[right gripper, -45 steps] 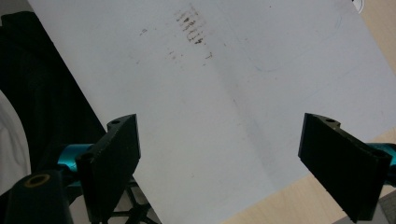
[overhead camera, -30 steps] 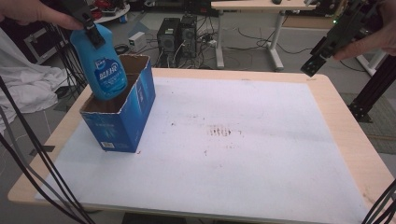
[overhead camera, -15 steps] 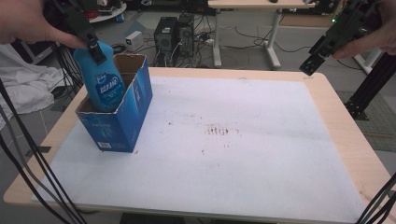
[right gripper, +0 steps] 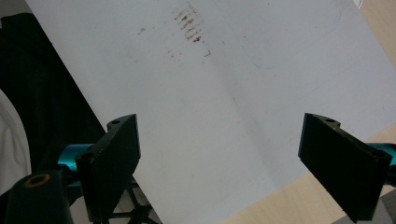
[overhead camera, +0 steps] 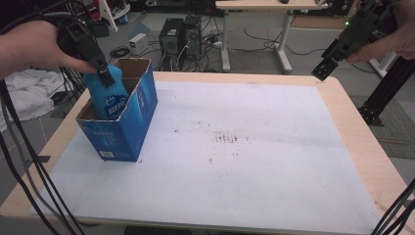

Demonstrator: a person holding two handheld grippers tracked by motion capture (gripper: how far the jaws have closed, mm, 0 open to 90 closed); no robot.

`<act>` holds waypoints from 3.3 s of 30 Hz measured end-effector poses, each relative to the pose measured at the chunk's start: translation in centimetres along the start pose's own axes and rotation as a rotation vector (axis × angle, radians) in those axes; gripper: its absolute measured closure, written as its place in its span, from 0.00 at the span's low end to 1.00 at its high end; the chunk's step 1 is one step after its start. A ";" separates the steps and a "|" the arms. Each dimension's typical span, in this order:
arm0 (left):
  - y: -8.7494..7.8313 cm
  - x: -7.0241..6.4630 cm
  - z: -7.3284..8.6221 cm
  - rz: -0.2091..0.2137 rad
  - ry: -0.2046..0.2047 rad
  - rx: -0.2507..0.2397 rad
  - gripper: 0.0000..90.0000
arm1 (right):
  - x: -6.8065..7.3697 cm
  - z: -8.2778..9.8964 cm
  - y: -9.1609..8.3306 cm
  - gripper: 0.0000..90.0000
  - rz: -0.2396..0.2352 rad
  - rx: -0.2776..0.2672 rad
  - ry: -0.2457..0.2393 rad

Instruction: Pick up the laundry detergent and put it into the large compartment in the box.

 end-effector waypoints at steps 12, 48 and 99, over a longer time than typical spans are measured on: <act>2.8 -0.8 0.9 0.008 0.025 0.015 0.41 | -0.2 -0.1 0.1 0.13 -0.006 0.001 0.004; 6.1 -1.9 1.2 0.021 0.064 0.009 0.41 | -1.4 0.5 0.6 0.13 -0.022 -0.012 0.034; 6.2 -1.6 1.4 0.044 0.077 0.005 0.40 | -1.6 1.2 0.6 0.13 -0.023 -0.019 0.050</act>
Point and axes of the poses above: each handheld gripper's, and its own axes: y roughly forward along the jaws, z roughly out of its underside, x roughly to its left, the point moved 7 cm from there along y, roughly forward along the jaws, and after that the axes turned 9 degrees about -z, right-handed, at the moved point
